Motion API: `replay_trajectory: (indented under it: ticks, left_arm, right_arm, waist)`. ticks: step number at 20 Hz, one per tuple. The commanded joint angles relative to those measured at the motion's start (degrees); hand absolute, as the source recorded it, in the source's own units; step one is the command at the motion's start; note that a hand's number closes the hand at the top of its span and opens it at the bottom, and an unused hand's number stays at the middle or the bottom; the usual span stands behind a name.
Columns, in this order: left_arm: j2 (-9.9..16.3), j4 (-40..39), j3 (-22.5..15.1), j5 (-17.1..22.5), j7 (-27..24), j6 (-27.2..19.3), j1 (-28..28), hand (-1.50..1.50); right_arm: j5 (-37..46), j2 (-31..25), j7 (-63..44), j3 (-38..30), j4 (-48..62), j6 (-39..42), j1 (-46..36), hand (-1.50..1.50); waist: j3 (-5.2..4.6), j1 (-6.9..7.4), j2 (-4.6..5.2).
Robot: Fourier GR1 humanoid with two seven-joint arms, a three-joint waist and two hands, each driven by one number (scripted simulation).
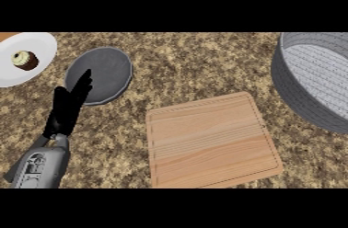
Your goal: Pick the can from the cutting board and place it in the basket
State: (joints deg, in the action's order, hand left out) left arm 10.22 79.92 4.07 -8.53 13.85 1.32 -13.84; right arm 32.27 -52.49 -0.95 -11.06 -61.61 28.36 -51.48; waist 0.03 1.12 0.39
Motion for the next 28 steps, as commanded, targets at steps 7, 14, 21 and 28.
replay_trajectory:
  ticks: [7,14,21,28]
  left_arm:
    - [1.3,-2.8,2.6,2.1,-0.2,1.9,-2.4,0.00]
    - [-1.5,4.0,-1.6,-1.1,0.5,-0.3,3.3,0.00]
    - [0.3,-0.9,1.6,0.7,-0.9,1.0,0.3,0.00]
    - [-0.4,-0.2,0.3,-0.3,-1.8,0.9,1.0,0.00]
  right_arm:
    - [7.8,2.8,15.4,2.9,17.5,-10.8,0.6,1.50]
    - [4.5,5.3,13.7,-1.5,32.0,-7.4,-4.5,-1.50]
    - [1.0,4.1,20.9,-7.2,37.1,-12.0,-4.8,-1.50]
    - [-4.0,2.9,19.6,-14.6,38.7,-20.1,-6.2,-1.50]
  waist:
    - [-0.02,-0.23,0.05]
    - [0.04,1.05,0.21]
    - [0.06,0.44,0.34]
    - [0.05,0.04,0.22]
